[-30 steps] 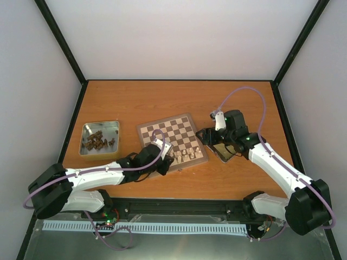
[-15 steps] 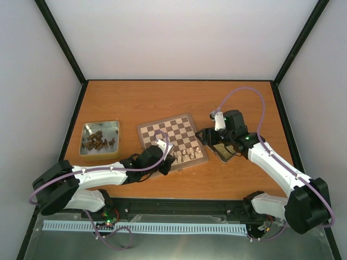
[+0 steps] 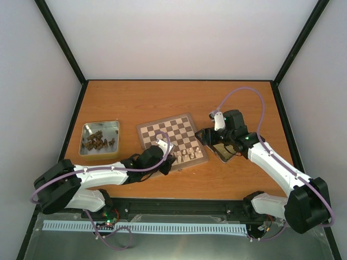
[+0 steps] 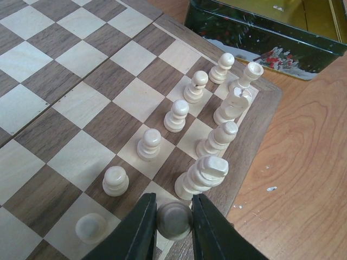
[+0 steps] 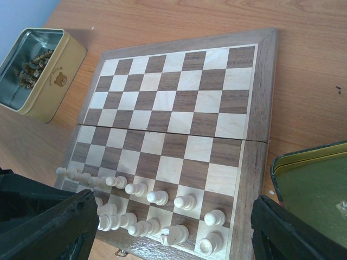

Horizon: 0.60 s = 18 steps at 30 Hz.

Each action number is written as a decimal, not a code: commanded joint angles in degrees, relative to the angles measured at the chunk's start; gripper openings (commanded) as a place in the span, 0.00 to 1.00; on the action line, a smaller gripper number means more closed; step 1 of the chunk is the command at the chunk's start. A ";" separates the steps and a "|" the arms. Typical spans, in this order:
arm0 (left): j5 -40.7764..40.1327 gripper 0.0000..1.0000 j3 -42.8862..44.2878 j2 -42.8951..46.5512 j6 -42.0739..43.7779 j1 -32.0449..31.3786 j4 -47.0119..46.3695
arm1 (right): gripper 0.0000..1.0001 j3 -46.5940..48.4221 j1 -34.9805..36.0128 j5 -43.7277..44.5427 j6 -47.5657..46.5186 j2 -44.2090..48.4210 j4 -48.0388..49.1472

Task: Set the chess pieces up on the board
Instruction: Place the chess piece on the chessboard.

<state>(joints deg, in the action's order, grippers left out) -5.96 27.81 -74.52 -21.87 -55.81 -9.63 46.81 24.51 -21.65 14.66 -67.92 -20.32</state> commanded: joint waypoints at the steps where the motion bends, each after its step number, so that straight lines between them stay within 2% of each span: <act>1: -0.18 0.20 0.05 0.49 1.64 -0.66 -1.15 | 0.77 1.30 0.27 -0.61 0.54 -0.37 1.16; 18: -1.12 0.23 2.85 2.85 2.73 -0.70 3.02 | 0.77 1.83 0.26 -1.02 1.00 -0.12 1.16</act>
<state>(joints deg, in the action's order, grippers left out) -6.28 27.90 -72.90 -20.18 -55.83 -8.54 46.87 24.51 -21.89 15.00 -67.92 -20.29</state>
